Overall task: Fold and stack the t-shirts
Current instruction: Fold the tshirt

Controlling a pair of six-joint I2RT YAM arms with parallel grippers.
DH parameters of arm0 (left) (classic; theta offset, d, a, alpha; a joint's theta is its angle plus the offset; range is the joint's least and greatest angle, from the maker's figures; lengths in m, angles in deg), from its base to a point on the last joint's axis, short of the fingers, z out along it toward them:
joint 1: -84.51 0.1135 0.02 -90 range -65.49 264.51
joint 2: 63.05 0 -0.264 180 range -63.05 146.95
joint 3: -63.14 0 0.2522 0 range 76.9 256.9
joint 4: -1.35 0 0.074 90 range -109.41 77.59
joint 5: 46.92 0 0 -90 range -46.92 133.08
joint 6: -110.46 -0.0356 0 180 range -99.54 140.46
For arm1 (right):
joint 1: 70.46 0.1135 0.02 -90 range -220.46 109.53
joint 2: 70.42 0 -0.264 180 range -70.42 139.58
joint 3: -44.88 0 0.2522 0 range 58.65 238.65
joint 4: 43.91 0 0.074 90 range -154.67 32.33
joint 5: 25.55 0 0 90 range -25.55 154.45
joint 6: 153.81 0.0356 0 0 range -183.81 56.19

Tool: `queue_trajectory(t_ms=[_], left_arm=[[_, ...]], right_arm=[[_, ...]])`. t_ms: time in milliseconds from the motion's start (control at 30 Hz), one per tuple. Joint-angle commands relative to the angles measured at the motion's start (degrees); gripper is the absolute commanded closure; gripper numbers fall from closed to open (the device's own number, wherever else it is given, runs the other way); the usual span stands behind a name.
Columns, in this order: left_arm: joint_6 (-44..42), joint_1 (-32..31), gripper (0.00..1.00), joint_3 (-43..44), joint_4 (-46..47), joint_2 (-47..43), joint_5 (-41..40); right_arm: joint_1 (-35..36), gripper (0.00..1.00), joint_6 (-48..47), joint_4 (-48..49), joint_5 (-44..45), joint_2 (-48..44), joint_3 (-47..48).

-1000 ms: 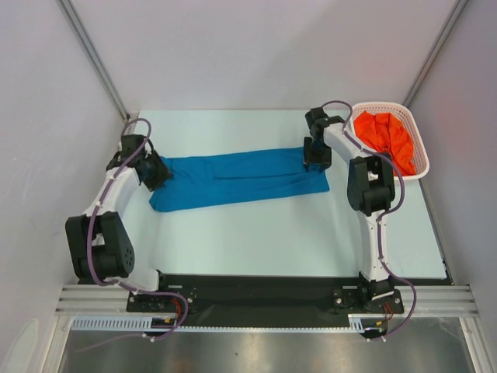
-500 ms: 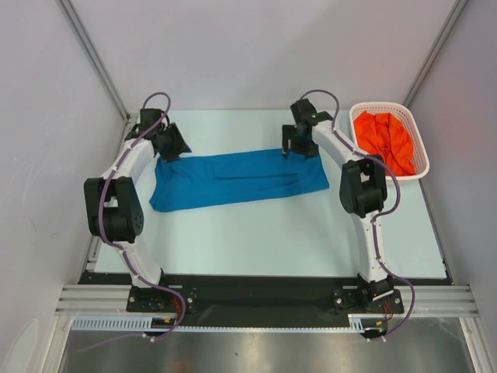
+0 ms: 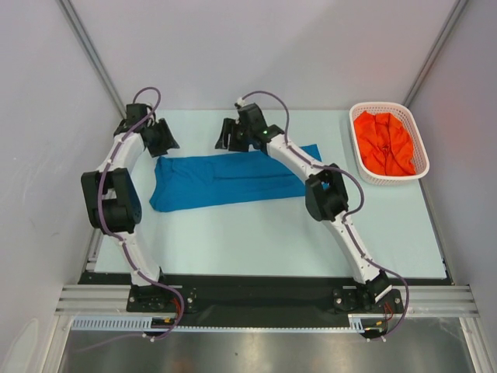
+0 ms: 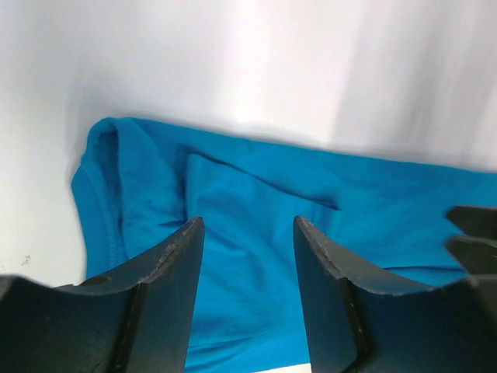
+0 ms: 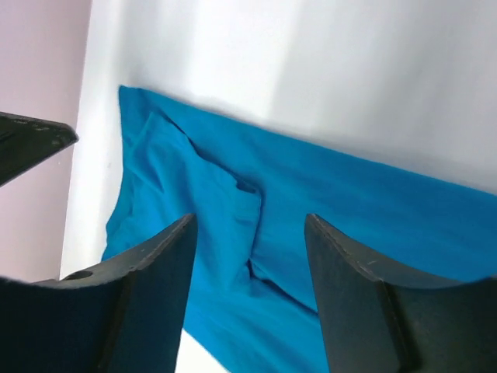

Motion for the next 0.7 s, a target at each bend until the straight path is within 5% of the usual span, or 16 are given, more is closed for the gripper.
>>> queue_trajectory(t_ms=[0, 667], left_arm=[[-2.7, 0.8, 0.45, 1.8, -0.5, 0.5, 2.1], [-0.1, 0.9, 0.48, -6.6, 2.8, -4.6, 4.0]], right_arm=[[1.3, 0.38, 5.8, 5.2, -2.2, 4.2, 3.4], [6.0, 0.57, 5.9, 6.1, 3.2, 8.9, 3.3]])
